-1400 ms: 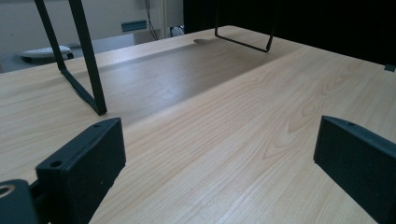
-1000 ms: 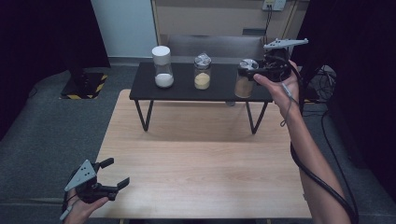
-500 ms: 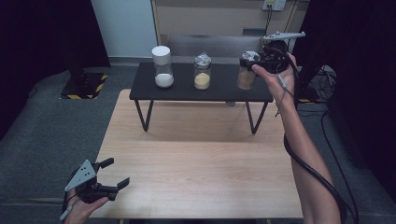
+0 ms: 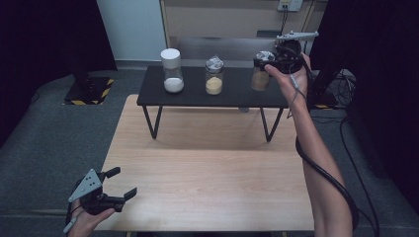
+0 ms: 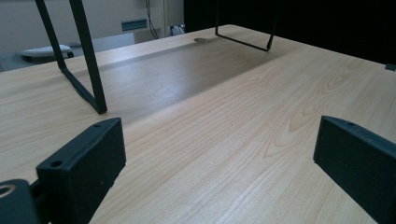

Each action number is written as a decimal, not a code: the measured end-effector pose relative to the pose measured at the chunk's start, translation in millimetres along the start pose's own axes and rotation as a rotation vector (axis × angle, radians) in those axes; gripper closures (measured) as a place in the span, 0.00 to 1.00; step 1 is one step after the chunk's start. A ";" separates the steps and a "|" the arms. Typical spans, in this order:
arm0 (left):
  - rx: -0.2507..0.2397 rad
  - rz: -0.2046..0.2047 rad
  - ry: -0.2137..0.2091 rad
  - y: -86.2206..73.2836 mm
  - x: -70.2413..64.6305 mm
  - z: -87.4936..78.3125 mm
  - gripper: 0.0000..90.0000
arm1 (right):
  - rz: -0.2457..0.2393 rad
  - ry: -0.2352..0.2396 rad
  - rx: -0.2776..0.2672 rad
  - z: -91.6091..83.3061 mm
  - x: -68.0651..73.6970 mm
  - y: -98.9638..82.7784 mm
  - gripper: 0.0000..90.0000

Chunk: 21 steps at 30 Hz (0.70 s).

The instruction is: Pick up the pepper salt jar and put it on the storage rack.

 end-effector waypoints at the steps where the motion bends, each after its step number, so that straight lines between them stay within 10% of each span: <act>1: 0.000 0.000 0.000 0.0 0.0 0.0 0.01 | 0.000 0.000 0.000 0.0 0.0 0.0 0.39; 21: -0.001 -0.006 0.000 -0.7 0.5 0.4 0.01 | 0.014 -0.006 0.031 25.4 -2.2 -9.9 0.39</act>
Point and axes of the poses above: each handheld gripper's, and its own axes: z roughly forward along the jaws, y roughly out of its top, x roughly to its left, the point moved 1 cm from there along z, roughly forward along the jaws, and after that the axes turned 8 degrees about -y, right-handed, at the moved point
